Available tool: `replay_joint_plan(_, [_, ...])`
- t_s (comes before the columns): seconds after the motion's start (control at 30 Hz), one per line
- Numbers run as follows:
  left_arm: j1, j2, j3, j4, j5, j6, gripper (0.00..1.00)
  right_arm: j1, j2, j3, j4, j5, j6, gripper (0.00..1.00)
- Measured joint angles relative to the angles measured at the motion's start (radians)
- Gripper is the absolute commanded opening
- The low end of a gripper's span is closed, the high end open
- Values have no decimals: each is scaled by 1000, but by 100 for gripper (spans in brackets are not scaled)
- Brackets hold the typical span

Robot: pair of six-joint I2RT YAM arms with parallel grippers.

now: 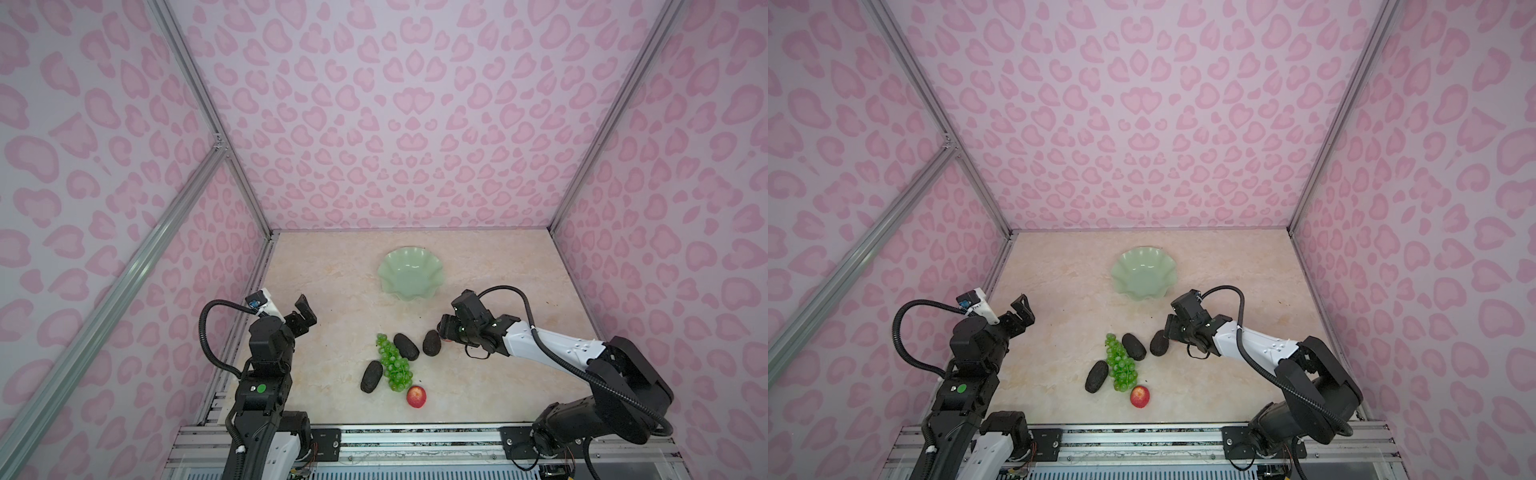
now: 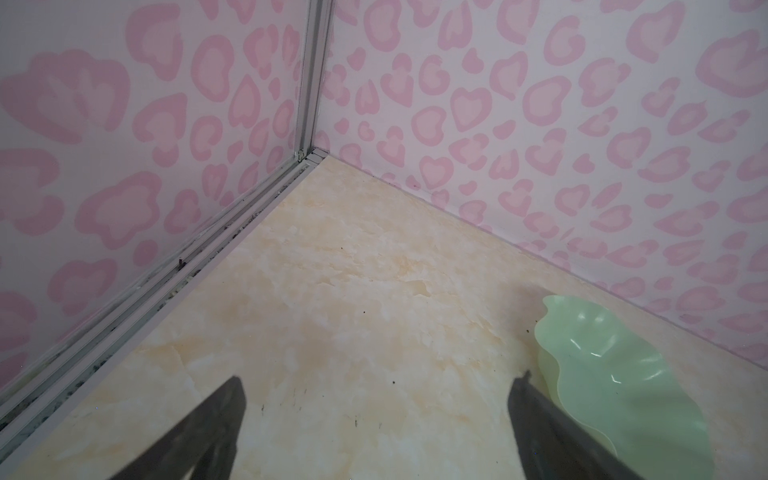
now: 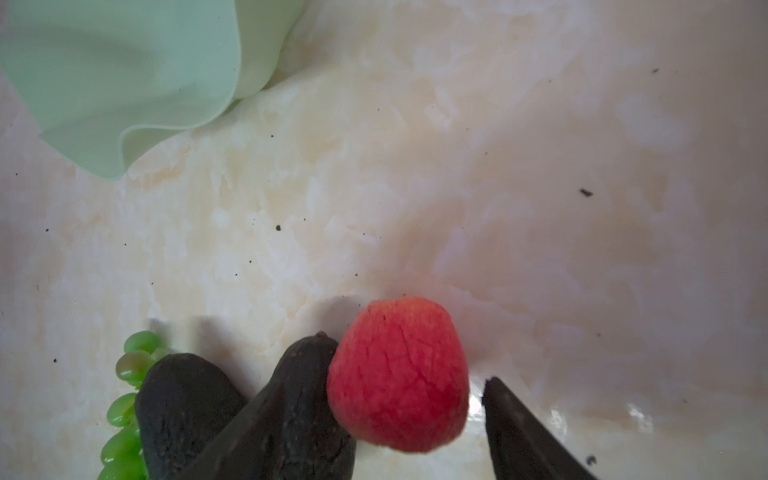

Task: Place and organize the fake fruits in the fruit bowl
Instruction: 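Reach the right gripper to the red apple nearest the bowl and grasp it, then release the apple into the green bowl while the left gripper grasps an avocado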

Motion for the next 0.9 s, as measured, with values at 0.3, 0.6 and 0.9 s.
replay_joint_plan(0.3, [0,-3,1,-2,2,0,99,0,63,16,15,61,0,38])
replay_joint_plan(0.6, [0,11,19,-55,17,-11,97,12,-65,186,-69,150,-127,33])
replay_joint_plan(0.9, [-3,88,85,-172,206,-47,90,5,243,575,-92,153,-311,33])
